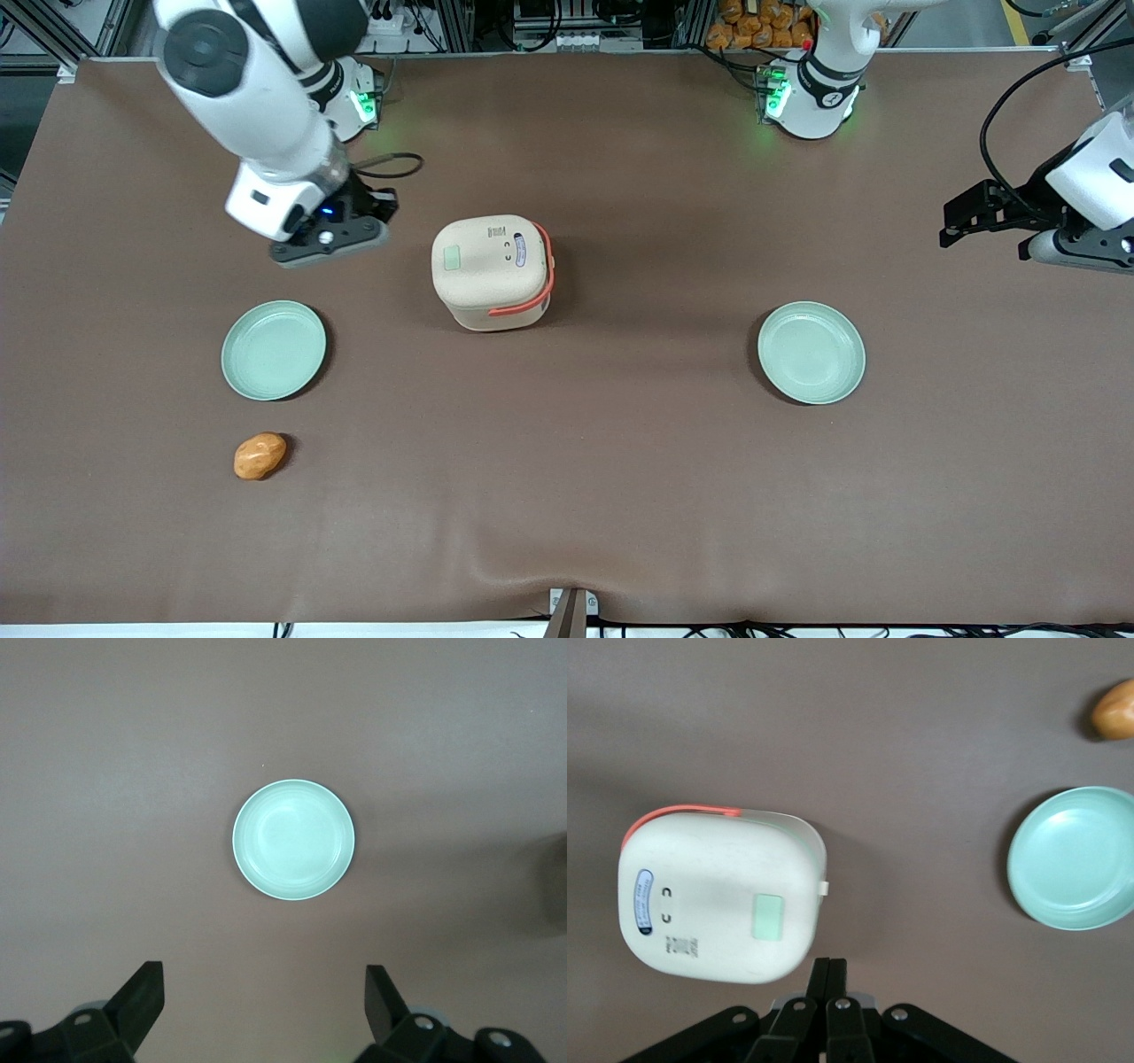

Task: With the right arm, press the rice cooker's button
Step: 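Move the right gripper over the rice cooker's lid button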

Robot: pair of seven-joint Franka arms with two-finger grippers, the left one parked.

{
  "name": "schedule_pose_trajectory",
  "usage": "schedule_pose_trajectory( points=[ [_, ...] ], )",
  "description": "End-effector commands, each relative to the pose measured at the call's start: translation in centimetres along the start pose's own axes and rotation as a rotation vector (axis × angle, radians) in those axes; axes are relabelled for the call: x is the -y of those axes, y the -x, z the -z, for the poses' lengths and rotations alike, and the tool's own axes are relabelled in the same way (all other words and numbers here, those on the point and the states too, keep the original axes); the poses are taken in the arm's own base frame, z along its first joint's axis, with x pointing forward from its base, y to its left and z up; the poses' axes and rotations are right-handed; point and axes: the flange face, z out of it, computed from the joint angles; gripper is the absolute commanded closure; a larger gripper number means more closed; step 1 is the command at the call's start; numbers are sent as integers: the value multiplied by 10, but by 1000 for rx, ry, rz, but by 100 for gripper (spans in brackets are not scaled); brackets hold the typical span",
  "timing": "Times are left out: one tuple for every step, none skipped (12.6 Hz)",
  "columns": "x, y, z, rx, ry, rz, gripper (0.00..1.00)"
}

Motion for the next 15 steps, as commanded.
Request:
schedule_pose_trajectory(
  points=[
    [25, 12, -26, 3, -5, -54, 100],
    [41, 20, -41, 0, -2, -55, 100],
    [53, 25, -51, -11, -2, -75, 100],
    [56, 26, -58, -15, -4, -96, 100],
    [57, 27, -67, -20, -7, -100, 100],
    [57, 27, -75, -27, -11, -99, 100],
    [56, 25, -82, -28, -14, -101, 100],
    [56, 24, -91, -17, -9, -100, 100],
    [55, 26, -100, -8, -3, -100, 100],
    [54, 28, -109, -13, -4, -101, 100],
    [52, 29, -116, -15, -6, -103, 100],
    [53, 27, -123, -17, -10, -102, 100],
    [53, 27, -128, -13, -11, -103, 100],
    [53, 25, -133, -13, -13, -105, 100],
    [53, 25, -135, -14, -15, -105, 100]
  ],
)
